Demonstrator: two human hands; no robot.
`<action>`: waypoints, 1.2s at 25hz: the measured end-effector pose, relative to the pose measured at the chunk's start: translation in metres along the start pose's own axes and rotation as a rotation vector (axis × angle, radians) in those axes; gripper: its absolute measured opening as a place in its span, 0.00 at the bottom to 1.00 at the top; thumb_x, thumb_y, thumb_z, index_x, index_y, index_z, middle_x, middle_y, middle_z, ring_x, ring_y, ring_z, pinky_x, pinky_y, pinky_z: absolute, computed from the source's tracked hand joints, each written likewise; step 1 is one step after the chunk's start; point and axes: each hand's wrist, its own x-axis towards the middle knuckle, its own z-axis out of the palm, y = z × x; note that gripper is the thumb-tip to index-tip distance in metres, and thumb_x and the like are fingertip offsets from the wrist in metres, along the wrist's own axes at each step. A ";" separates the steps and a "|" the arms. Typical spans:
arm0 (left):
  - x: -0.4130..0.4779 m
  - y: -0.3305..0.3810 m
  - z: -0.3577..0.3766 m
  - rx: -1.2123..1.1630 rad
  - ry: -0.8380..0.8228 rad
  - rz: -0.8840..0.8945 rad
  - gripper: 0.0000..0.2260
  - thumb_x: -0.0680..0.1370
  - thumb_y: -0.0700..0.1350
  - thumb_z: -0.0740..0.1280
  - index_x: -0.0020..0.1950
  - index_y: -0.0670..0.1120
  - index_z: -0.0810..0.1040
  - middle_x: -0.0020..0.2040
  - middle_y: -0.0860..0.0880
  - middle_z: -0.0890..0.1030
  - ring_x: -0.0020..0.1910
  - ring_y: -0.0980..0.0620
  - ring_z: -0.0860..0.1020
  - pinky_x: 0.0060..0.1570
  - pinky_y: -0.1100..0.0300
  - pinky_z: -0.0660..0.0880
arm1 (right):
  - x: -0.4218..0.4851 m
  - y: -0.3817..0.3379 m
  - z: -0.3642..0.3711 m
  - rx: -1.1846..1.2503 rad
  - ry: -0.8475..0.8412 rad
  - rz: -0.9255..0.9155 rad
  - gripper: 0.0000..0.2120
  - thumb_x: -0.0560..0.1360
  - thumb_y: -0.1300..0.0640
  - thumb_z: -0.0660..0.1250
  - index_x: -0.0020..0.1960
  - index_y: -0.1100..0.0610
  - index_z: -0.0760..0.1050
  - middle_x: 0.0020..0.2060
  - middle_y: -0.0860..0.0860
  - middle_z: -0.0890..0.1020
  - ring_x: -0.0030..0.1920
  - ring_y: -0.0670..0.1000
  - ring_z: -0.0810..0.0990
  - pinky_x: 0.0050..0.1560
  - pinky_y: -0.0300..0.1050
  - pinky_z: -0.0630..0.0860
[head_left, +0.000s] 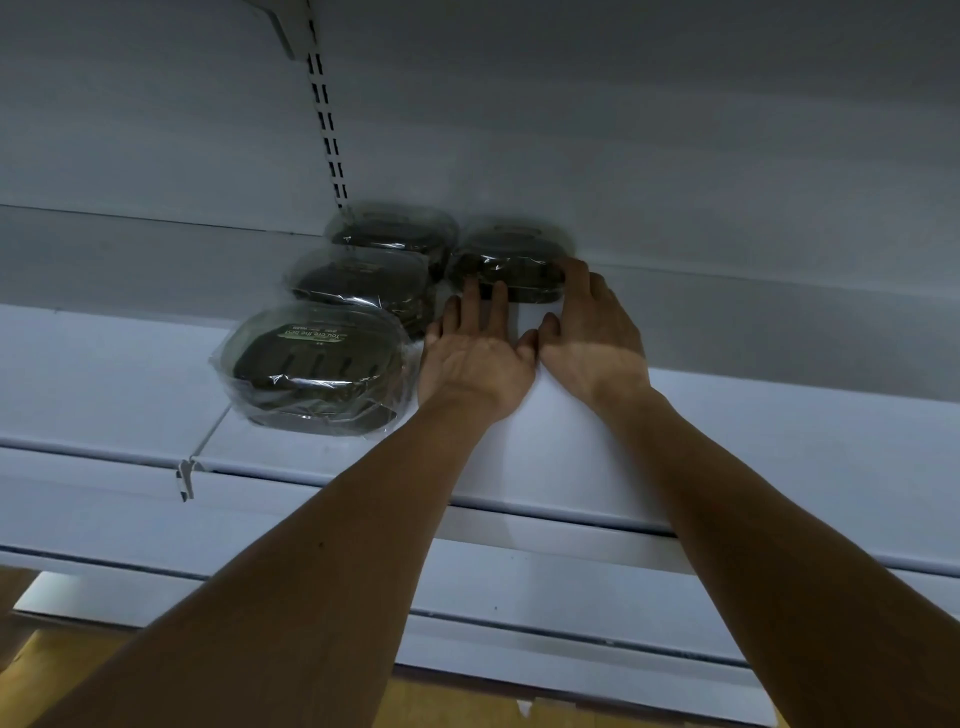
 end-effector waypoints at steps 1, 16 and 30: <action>0.000 0.000 0.000 0.002 -0.007 -0.001 0.30 0.83 0.61 0.46 0.82 0.50 0.43 0.82 0.45 0.44 0.80 0.44 0.48 0.75 0.47 0.48 | -0.001 0.000 0.000 -0.007 -0.006 -0.006 0.30 0.75 0.59 0.62 0.76 0.53 0.59 0.67 0.55 0.71 0.64 0.57 0.72 0.60 0.53 0.72; -0.031 -0.002 -0.009 -0.111 -0.007 0.169 0.28 0.84 0.53 0.52 0.81 0.46 0.45 0.82 0.44 0.46 0.80 0.45 0.50 0.77 0.51 0.51 | -0.075 0.006 -0.042 -0.011 -0.323 -0.107 0.28 0.83 0.55 0.57 0.80 0.56 0.51 0.79 0.52 0.53 0.78 0.50 0.51 0.74 0.38 0.46; -0.192 -0.011 -0.123 -0.096 -0.104 0.340 0.28 0.85 0.56 0.48 0.82 0.49 0.44 0.82 0.49 0.41 0.80 0.51 0.38 0.76 0.54 0.41 | -0.170 -0.051 -0.170 -0.321 -0.408 -0.260 0.30 0.83 0.43 0.53 0.80 0.53 0.51 0.79 0.49 0.56 0.78 0.48 0.53 0.76 0.41 0.45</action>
